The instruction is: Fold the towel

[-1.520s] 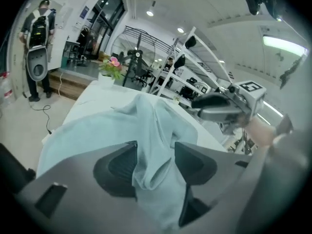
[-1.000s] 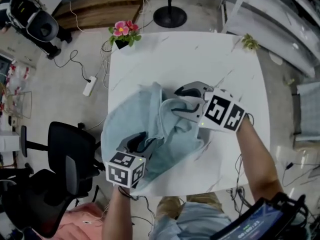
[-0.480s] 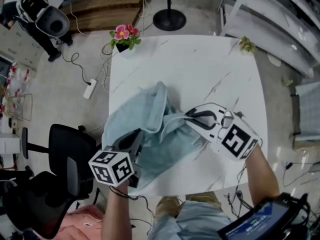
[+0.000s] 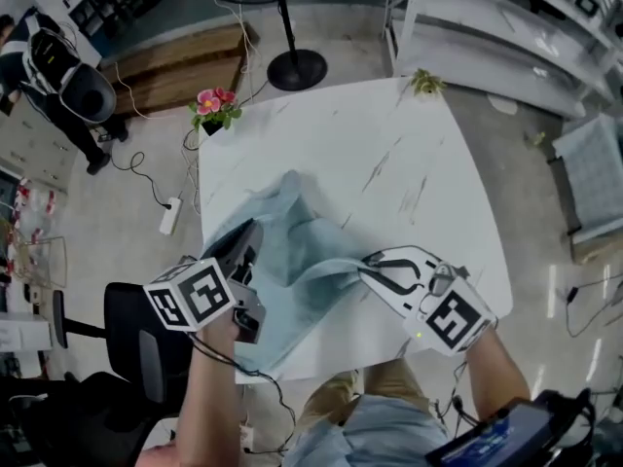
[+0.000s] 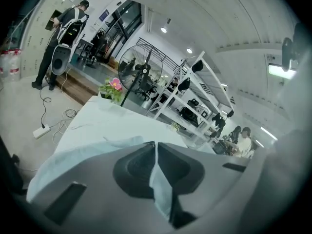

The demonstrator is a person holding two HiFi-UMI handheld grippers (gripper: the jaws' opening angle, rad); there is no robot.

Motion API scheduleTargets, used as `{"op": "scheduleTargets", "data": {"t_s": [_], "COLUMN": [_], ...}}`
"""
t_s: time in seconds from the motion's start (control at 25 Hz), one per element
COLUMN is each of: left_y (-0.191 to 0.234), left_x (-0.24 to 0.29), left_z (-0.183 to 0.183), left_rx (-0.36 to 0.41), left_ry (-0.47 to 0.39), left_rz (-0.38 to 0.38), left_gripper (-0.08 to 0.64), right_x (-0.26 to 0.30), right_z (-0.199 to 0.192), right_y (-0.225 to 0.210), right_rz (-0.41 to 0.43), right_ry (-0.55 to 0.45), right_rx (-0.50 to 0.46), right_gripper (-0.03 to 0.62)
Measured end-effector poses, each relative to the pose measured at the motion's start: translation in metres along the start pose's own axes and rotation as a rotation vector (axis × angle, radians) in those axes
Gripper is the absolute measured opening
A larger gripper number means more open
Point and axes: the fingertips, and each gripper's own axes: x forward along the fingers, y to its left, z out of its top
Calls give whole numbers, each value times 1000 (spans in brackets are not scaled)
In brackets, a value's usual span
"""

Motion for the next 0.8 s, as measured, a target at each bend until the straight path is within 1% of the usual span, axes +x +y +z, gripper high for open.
{"op": "scheduleTargets", "data": {"t_s": [0.08,0.16,0.32,0.44,0.52,0.64,0.72,0.8], "left_y": [-14,-31,-63,-85,-95,-108,-112,-112], "left_x": [13,32,85,134,170,226,265,302], "left_z": [15,27,55,80,95,107,105,94], "left_rx": [-21,-46,-92,-134,-169,-210,-194,-174], "left_ry": [-10,-16,-33,-54,-81,-107,-95,-63], "left_rz": [-16,-35,-78,-75,-81,-105,-84,-47], "left_gripper": [23,23,23,23,23,23,23,23], "right_x": [-11,-24,-53,-78,-93,-106,-110,-112], "right_z": [-1,-6,-13,-26,-42,-72,-98,-127], "right_y": [-15,-37,-99,-152,-185,-224,-244,-259], "right_rz": [-41,-85,-196,-312,-389,-468,-515,-555], "right_ry": [-22,-34,-75,-91,-106,-113,-82,-42], "right_rx": [29,79,230,350,445,571,609,644], "right_gripper": [33,32,32,32,34,35,37,37]}}
